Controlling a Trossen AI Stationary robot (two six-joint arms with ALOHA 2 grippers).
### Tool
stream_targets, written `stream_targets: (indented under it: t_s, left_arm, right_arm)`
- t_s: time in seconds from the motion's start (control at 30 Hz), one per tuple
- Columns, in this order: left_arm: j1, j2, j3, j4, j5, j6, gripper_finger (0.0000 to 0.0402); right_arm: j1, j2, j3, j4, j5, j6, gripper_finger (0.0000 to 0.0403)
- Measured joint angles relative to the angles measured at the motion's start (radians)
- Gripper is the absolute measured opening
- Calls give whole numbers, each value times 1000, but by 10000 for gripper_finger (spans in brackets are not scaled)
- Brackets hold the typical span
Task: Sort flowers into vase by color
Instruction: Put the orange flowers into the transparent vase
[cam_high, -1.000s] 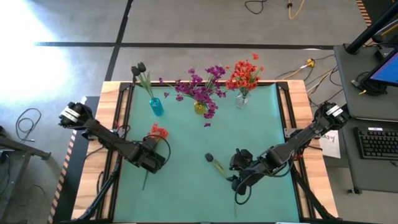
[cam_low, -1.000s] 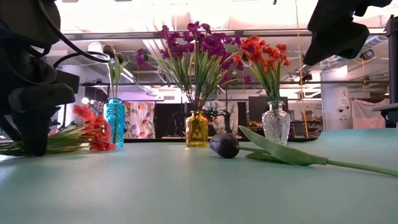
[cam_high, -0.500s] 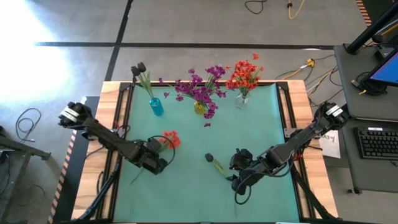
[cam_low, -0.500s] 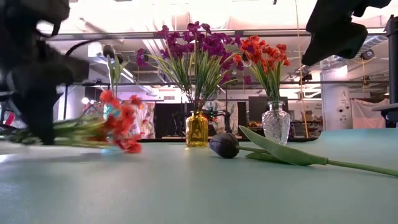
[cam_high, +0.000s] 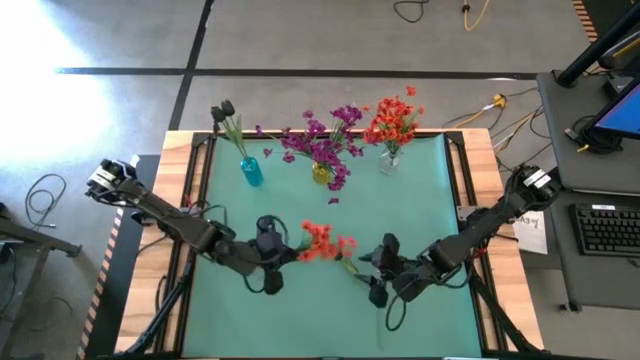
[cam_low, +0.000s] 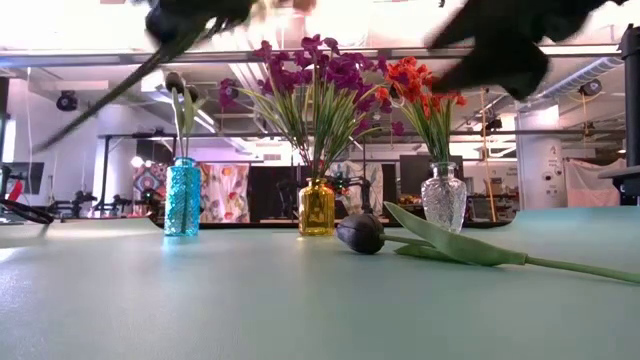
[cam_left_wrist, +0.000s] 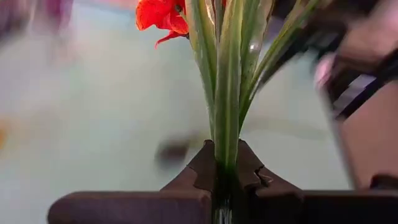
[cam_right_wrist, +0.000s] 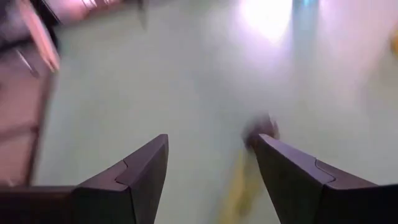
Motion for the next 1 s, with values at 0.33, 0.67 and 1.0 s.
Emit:
stream_targets:
  t_s: [0.33,0.67,1.0]
  left_arm:
    - [13,43,-34,418,5,343,0]
    - [14,70,-35,461,5,339,0]
    - [37,114,-35,524,5,343,0]
  right_arm:
    - [-31,125,-66,810,144,-544,233]
    - [-89,174,-7,928,138,-621,269]
    - [-144,190,54,930,2,-684,324]
